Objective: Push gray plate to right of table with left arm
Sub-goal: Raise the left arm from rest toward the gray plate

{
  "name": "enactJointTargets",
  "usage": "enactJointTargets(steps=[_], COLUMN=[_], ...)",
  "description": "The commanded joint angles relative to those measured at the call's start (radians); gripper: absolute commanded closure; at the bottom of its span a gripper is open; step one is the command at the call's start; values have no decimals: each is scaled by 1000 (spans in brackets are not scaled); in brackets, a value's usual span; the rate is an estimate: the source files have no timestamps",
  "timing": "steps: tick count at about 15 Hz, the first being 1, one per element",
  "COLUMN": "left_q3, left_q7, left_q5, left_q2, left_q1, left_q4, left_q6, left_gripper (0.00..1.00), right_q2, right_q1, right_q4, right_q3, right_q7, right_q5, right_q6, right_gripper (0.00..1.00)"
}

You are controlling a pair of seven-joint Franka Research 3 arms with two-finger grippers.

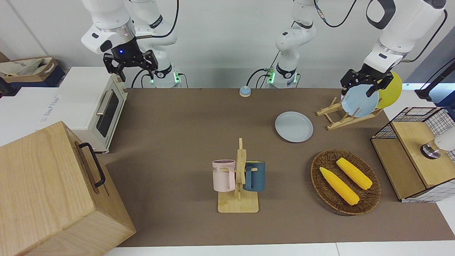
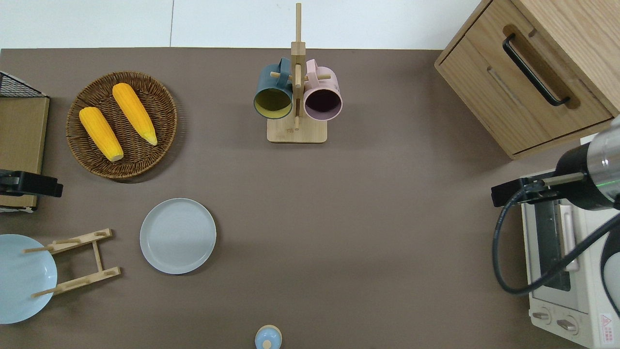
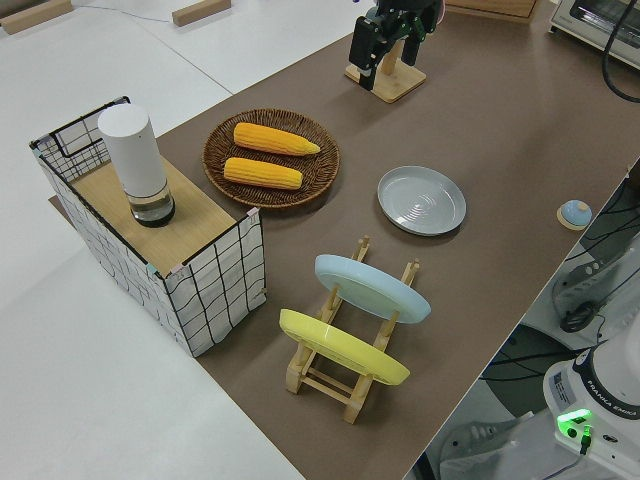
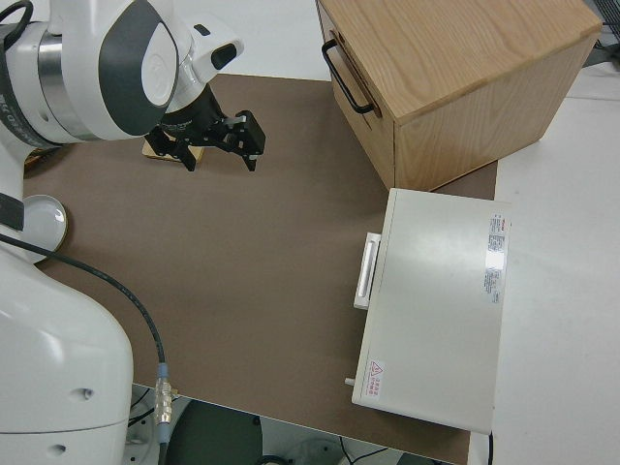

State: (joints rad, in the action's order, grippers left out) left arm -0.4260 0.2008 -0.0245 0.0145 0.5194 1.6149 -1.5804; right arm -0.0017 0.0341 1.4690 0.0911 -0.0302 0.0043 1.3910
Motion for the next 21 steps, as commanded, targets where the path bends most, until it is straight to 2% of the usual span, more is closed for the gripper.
enactJointTargets(steps=[1,9,14,16,19,21], left_q3=[-7,-7,-5,-7,-7,-5], left_q7=[3,-6,-8,-8,-8,-6], left_q5=[-2,-9,-12,-12,-25,-76], left_q2=[-5,-5,-1,8,48,106], left_q1=[-4,-4,1,2,-4,-4], left_q4=[-20,-10,35,86,225,371], left_q6=[25,63,53,17,-104,-234], left_gripper=[9,9,9,9,9,9], right_q2=[-8,-8,-8,-8,-8,-8], right_q1=[-11,-11,-11,-11,-11,-11], right_q4=[-1,-1,1,1,1,-1], right_q3=[6,6,6,4,6,4], right_q7=[3,3,3,1,3,3], right_q5=[8,8,10,8,8,8], right_q6=[-12,-12,-12,-12,-12,-12], right_gripper=[17,17,17,17,17,17])
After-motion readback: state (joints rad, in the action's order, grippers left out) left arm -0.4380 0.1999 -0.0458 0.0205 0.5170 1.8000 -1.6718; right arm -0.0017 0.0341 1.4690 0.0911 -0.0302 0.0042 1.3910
